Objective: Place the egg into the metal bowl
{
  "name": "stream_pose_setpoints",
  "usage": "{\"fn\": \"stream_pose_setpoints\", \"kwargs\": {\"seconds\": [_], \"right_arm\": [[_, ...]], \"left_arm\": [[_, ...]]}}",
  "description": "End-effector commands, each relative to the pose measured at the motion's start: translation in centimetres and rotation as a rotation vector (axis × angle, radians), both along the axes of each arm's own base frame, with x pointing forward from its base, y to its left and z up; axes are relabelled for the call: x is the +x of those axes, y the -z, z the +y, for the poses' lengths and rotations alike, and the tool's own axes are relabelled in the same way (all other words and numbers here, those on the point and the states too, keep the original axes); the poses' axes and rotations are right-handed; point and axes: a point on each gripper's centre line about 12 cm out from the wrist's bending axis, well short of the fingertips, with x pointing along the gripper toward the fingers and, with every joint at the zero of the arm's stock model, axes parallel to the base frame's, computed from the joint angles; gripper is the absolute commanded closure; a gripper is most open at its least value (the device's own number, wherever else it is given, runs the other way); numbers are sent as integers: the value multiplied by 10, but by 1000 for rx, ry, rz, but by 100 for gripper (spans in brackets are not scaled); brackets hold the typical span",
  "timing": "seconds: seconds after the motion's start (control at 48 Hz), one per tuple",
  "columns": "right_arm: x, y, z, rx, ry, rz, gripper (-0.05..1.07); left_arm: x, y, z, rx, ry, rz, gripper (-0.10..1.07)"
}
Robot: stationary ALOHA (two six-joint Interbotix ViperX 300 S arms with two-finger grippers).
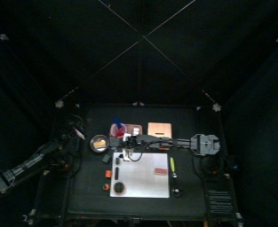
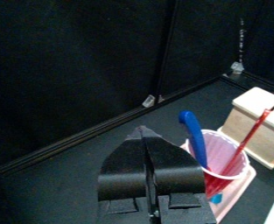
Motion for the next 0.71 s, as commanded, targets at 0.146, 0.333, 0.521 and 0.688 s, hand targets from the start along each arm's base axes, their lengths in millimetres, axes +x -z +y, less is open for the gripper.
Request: {"fn": "stream_pose_setpoints", "kwargs": {"seconds": [0.146, 0.333, 0.521, 0.688], "right_arm": [[-58, -29, 13, 67, 72, -174, 11], [-104, -11, 16, 74, 125, -228, 11], [-144, 0, 18, 98, 182, -318, 11], [-180, -2, 23, 75, 200, -434, 11]], "left_arm": [[21, -14, -15, 53, 145, -5, 98], [38, -13, -40, 62, 312, 3, 98], [51, -12, -64, 68, 460, 12, 98], [57, -10, -76, 76, 537, 23, 98]]}}
